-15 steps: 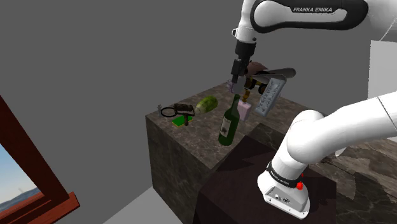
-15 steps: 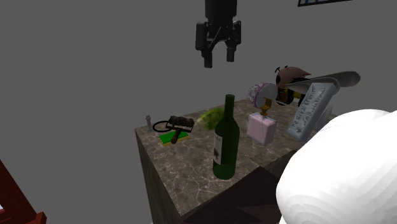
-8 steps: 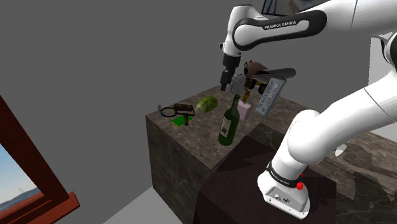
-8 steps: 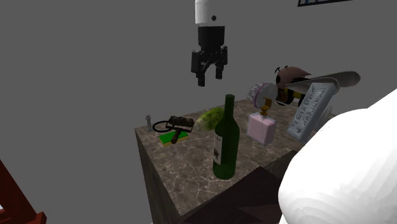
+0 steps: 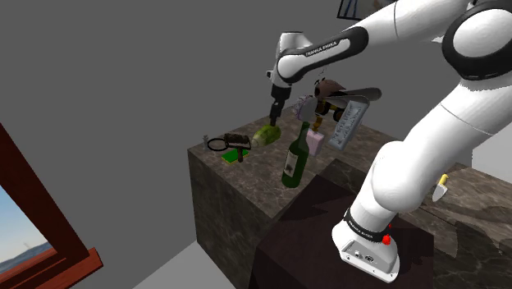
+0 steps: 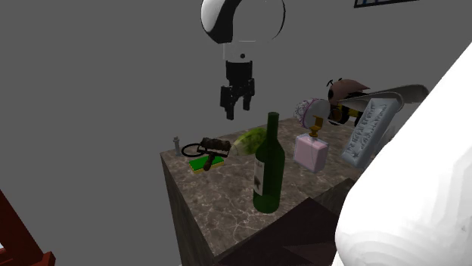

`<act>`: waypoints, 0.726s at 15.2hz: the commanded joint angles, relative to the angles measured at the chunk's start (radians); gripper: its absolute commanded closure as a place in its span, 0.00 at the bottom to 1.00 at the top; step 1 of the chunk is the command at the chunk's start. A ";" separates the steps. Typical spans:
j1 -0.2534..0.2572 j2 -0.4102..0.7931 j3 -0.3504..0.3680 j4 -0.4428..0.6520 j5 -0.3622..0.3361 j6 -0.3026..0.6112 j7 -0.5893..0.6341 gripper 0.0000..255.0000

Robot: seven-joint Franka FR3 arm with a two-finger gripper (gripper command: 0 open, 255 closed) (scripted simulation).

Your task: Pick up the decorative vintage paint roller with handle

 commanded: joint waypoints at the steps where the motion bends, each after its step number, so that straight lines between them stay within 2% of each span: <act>1: 0.014 0.089 -0.017 0.029 0.032 0.062 -0.051 0.00; 6: 0.030 0.292 -0.033 0.120 0.134 0.169 -0.186 0.00; 11: 0.012 0.494 -0.007 0.245 0.247 0.237 -0.320 0.00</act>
